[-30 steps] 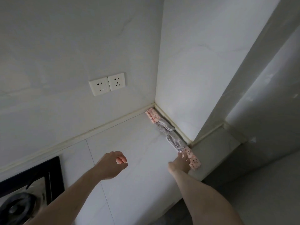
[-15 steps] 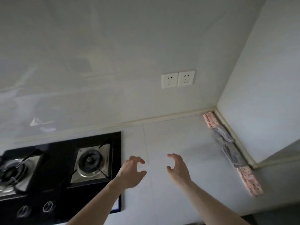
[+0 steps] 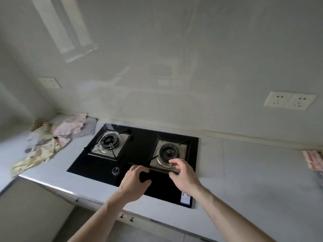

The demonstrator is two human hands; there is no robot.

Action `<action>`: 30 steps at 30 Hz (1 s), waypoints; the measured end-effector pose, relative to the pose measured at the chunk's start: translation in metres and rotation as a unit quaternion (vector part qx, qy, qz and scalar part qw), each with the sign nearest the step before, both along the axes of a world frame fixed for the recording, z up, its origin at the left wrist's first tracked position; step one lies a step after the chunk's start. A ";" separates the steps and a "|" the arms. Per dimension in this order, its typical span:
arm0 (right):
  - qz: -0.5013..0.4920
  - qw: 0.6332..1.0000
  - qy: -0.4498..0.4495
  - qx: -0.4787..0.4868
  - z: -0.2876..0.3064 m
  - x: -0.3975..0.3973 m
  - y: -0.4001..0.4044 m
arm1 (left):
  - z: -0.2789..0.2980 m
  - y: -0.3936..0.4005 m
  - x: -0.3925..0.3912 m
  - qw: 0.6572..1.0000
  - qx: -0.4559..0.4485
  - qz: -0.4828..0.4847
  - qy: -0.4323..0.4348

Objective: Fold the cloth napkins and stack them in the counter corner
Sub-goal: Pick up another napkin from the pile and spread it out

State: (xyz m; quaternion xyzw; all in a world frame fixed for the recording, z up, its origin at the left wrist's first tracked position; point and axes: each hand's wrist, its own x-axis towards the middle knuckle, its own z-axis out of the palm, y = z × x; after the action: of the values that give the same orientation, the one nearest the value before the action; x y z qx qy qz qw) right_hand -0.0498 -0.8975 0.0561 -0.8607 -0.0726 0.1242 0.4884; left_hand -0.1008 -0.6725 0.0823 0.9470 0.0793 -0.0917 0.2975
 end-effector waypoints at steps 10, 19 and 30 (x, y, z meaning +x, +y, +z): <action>0.121 0.992 0.016 0.023 0.024 -0.067 0.193 | 0.011 0.200 -0.125 0.992 0.006 0.125 -0.015; 0.216 0.976 0.024 0.004 0.031 -0.062 0.314 | 0.006 0.315 -0.154 0.978 -0.017 0.206 -0.031; 0.301 0.953 0.039 0.019 0.026 -0.002 0.486 | 0.012 0.469 -0.149 0.951 0.015 0.307 -0.038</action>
State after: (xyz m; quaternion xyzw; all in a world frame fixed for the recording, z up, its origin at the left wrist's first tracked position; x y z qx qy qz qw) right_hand -0.0520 -0.4118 0.0816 -0.7838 -0.3120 0.2973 0.4471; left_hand -0.2503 -0.2035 0.0942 0.8840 0.3565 0.0411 0.2995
